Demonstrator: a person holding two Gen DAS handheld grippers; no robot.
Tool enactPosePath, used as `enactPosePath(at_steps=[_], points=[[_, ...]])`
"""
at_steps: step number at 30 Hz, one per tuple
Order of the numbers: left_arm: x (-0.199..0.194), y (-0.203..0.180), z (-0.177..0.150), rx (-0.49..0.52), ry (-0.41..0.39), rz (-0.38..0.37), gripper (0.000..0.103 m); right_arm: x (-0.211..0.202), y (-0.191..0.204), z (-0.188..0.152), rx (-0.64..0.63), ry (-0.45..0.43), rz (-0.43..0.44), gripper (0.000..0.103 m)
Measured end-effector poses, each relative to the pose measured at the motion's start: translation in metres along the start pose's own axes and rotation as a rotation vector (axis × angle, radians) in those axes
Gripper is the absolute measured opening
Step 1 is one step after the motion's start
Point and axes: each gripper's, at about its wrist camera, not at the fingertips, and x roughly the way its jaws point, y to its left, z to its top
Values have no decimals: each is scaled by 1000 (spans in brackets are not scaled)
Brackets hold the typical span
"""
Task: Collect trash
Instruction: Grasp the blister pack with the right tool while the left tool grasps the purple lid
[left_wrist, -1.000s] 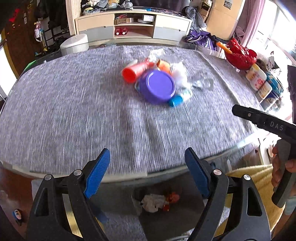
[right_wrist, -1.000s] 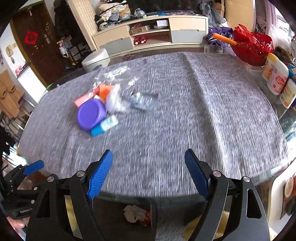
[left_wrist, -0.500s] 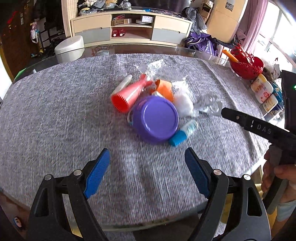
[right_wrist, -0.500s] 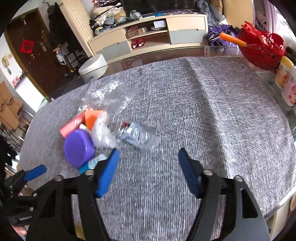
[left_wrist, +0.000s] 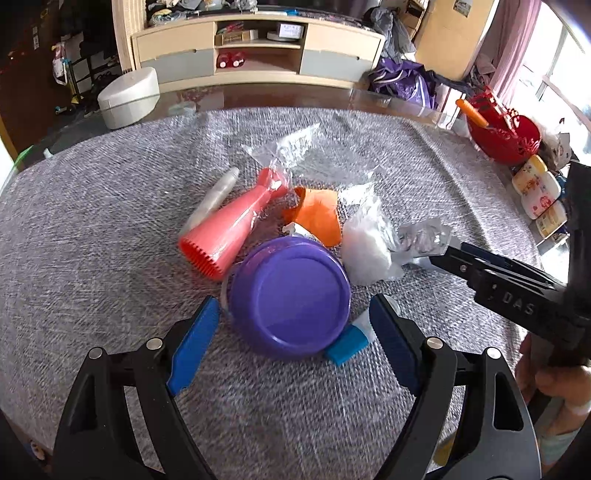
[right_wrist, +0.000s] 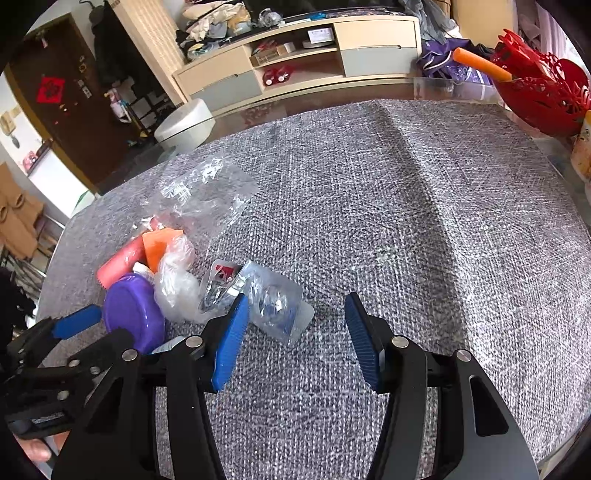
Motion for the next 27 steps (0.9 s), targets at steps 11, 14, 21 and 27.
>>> enactPosePath(at_steps=[11,14,21,27], points=[[25,-3,3,4,27,39,80,3,3,2,-19,12,57,35],[26,-5,1,24,25,63,79,0,8,0,-35,2,69,34],[22,-7,-2,58,14,100,64,-9,14,-5,-69,-21,58,34],[17,-5,-5,46,16,82,64,-18,9,-7,-57,-36,43,34]])
